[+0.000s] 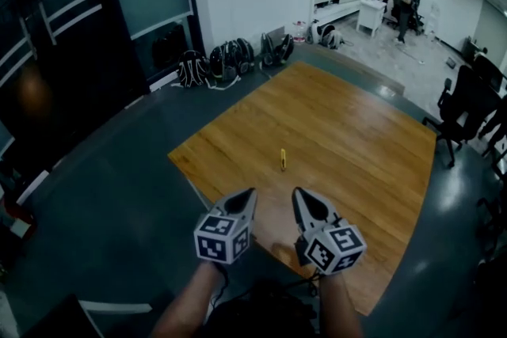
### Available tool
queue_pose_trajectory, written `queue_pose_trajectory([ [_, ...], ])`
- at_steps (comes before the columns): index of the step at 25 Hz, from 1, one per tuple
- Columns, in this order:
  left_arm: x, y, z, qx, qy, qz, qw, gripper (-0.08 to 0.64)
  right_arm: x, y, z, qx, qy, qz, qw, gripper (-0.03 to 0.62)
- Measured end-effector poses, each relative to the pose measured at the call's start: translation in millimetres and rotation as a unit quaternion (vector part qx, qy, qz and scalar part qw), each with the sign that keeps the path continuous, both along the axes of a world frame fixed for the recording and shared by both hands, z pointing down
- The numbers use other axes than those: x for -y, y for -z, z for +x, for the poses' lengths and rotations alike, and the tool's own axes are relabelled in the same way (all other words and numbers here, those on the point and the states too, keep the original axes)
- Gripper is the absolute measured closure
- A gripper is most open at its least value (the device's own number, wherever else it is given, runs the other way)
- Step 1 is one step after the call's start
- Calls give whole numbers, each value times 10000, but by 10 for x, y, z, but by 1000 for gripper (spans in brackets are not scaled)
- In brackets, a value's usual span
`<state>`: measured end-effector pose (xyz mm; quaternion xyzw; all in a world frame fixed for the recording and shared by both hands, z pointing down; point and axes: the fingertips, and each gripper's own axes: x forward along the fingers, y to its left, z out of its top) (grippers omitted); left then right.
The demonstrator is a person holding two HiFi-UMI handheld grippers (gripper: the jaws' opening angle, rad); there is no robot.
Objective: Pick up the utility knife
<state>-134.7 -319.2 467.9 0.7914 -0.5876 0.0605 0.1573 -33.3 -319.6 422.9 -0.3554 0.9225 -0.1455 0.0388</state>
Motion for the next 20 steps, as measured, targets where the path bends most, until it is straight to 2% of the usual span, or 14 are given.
queue_pose_trajectory([
  [9, 865, -287, 114, 152, -148, -411, 9989, 554, 606, -51, 124, -253, -422, -90, 9987, 581],
  [14, 1340, -704, 211, 221, -396, -813, 9957, 554, 904, -160, 104, -568, -732, -118, 9956, 581],
  [20, 1842, -1244, 310, 278, -482, -1301, 9899, 554, 1197, -407, 110, -845, -916, -362, 9915, 581],
])
